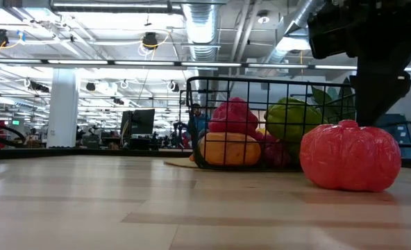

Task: Build produce basket
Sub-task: Put the orange pumpkin into the wire basket

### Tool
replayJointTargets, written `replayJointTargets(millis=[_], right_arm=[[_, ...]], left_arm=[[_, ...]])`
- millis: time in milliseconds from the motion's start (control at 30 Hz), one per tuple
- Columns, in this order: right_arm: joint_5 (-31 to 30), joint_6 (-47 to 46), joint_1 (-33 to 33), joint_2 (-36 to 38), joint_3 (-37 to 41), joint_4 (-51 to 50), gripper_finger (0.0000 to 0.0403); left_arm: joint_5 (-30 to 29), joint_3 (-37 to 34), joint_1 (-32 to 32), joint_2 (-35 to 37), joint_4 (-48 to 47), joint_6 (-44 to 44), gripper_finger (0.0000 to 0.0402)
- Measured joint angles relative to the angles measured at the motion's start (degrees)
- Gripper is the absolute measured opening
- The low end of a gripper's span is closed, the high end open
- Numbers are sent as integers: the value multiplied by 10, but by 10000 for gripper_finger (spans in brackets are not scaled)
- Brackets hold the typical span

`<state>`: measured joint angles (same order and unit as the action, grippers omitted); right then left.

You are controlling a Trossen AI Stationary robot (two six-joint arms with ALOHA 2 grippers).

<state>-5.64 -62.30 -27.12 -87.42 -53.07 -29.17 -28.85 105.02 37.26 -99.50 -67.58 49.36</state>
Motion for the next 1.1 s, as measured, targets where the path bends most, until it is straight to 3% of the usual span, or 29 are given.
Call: replayJointTargets(millis=[167,833,933,1100], right_arm=[[-5,-5,-3,0,10,21,256],[-7,-42,-19,-72,2,87,253],[7,-52,-15,-73,2,78,233],[15,-52,-15,-73,2,71,155]], left_arm=[[2,-33,0,0,59,6,0],[1,-33,0,0,53,4,0],[1,-33,0,0,53,4,0],[1,-33,0,0,53,-2,0]])
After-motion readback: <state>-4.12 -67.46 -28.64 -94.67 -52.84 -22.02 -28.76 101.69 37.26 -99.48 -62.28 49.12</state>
